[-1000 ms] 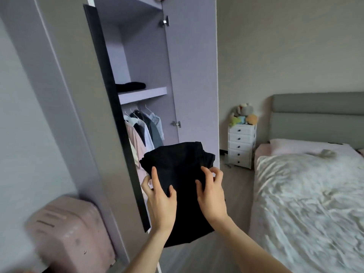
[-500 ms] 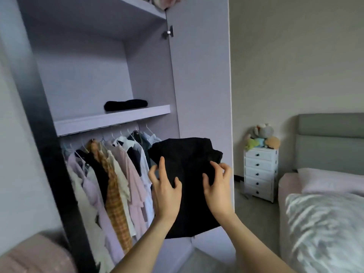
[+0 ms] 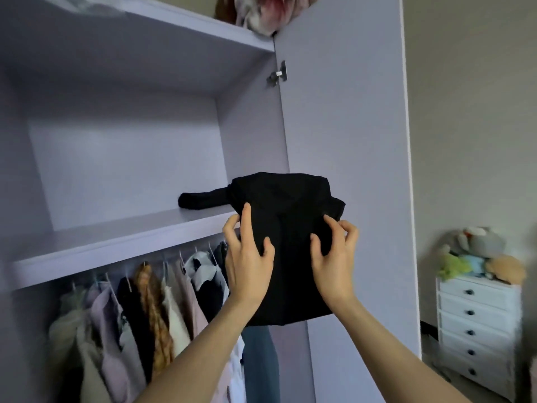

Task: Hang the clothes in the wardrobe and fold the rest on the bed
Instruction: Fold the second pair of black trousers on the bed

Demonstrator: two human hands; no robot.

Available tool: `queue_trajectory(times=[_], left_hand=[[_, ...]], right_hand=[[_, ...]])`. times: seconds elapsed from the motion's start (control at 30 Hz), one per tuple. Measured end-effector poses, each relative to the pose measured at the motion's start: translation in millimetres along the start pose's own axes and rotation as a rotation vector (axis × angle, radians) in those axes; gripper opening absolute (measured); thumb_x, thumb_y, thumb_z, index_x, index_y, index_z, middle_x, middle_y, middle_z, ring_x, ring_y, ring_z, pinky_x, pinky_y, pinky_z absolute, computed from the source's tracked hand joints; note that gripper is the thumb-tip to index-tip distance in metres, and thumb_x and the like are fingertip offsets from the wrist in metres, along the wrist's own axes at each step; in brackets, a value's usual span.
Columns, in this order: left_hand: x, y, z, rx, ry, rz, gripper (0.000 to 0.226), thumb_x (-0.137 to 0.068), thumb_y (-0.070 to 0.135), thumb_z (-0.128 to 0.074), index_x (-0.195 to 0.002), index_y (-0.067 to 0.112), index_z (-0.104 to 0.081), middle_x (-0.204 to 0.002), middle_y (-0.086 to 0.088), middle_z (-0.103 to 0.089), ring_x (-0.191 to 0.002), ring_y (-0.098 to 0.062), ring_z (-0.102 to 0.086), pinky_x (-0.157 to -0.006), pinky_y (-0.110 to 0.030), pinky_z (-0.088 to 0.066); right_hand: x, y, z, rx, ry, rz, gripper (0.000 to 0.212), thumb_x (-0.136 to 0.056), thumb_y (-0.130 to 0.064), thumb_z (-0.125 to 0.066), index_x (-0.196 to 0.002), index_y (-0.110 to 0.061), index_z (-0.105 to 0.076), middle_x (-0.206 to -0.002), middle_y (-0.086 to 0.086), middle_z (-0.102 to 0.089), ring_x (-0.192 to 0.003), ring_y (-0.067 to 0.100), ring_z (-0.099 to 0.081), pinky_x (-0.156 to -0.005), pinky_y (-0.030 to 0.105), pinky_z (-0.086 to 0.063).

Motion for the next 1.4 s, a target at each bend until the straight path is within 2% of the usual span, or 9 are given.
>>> queue_trajectory(times=[0.17,0.3,0.47,0.63,0.73,0.97,1.07,1.2,1.4], left_hand=[[-62,-20,-8,-0.07,0.101,-0.06,0.068,-0.082,0.007,-0.066,-0.144,0.01,-0.035,-0.129,-0.018,-0.042,-0.073,-0.023,-0.058,-0.059,-0.038,-0.055],[-108,-43,-19,-0.115,0.152,-0.108,0.069,-0.084,0.008,-0.064,-0.145,0.01,-0.031,-0.13,-0.018,-0.041,-0.072,-0.021,-0.056,-0.064,-0.035,-0.052],[-166,-98,-33,-0.159,0.243,-0.152,0.07,-0.086,0.01,-0.062,-0.147,0.013,-0.027,-0.133,-0.016,-0.038,-0.07,-0.015,-0.052,-0.062,-0.023,-0.041],[-229,-161,-44,-0.175,0.309,-0.153,0.071,-0.087,0.011,-0.061,-0.148,0.015,-0.025,-0.135,-0.013,-0.033,-0.096,-0.022,-0.056,-0.072,-0.026,-0.047],[-269,-202,-53,-0.156,0.348,-0.135,0.07,-0.087,0.011,-0.061,-0.147,0.016,-0.026,-0.135,-0.01,-0.031,-0.109,-0.02,-0.05,-0.078,-0.023,-0.043],[-345,-298,-95,-0.137,0.32,-0.019,0.07,-0.089,0.011,-0.059,-0.148,0.019,-0.023,-0.137,-0.005,-0.028,-0.118,-0.018,-0.045,-0.084,-0.018,-0.037],[-376,-339,-115,-0.144,0.284,0.035,0.07,-0.089,0.009,-0.059,-0.148,0.02,-0.023,-0.136,-0.005,-0.028,-0.118,-0.02,-0.046,-0.087,-0.021,-0.039],[-413,-403,-156,-0.11,0.212,0.202,0.071,-0.087,0.002,-0.056,-0.148,0.019,-0.023,-0.136,-0.006,-0.027,-0.12,-0.027,-0.045,-0.1,-0.038,-0.045],[-423,-509,-222,-0.154,0.051,0.527,0.055,-0.087,0.007,-0.053,-0.138,0.012,-0.036,-0.135,-0.016,-0.029,-0.119,-0.038,-0.043,-0.106,-0.038,-0.036]], right_hand=[[-55,3,-51,-0.096,0.031,0.086,0.041,-0.091,-0.007,-0.058,-0.13,0.0,-0.048,-0.118,0.002,-0.03,-0.093,-0.012,-0.036,-0.082,-0.008,-0.026],[-97,7,-98,-0.169,0.063,0.152,0.041,-0.09,-0.005,-0.059,-0.13,0.0,-0.049,-0.117,0.002,-0.031,-0.101,-0.024,-0.034,-0.081,-0.008,-0.027],[-145,11,-180,-0.231,0.066,0.248,0.041,-0.091,-0.007,-0.058,-0.13,-0.003,-0.049,-0.119,0.012,-0.037,-0.101,0.006,-0.041,-0.082,-0.007,-0.027],[-187,14,-263,-0.301,0.057,0.307,0.039,-0.091,-0.007,-0.058,-0.129,-0.003,-0.051,-0.12,0.014,-0.039,-0.097,-0.004,-0.035,-0.079,-0.008,-0.028],[-214,20,-314,-0.318,0.03,0.323,0.039,-0.092,-0.009,-0.058,-0.13,-0.005,-0.05,-0.122,0.012,-0.038,-0.094,-0.007,-0.033,-0.077,-0.009,-0.027],[-277,59,-443,-0.346,-0.138,0.248,0.04,-0.094,-0.014,-0.054,-0.134,-0.01,-0.047,-0.117,-0.001,-0.032,-0.083,-0.017,-0.041,-0.077,0.002,-0.029],[-297,80,-496,-0.366,-0.195,0.211,0.041,-0.095,-0.014,-0.054,-0.134,-0.009,-0.046,-0.114,-0.005,-0.029,-0.083,-0.024,-0.041,-0.073,-0.006,-0.028],[-328,118,-572,-0.29,-0.357,0.133,0.04,-0.095,-0.014,-0.053,-0.135,-0.009,-0.045,-0.122,0.003,-0.034,-0.079,0.002,-0.045,-0.079,0.003,-0.029],[-341,189,-677,-0.056,-0.706,0.009,0.039,-0.095,-0.014,-0.053,-0.132,-0.006,-0.047,-0.137,0.014,-0.033,-0.115,0.027,-0.051,-0.099,0.02,-0.032]])
Point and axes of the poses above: each hand's wrist, its own x-axis away from the middle knuckle, its own z-axis out of the back of the hand, y = z × x, the point moved 9 cm from there along -x, towards the middle knuckle
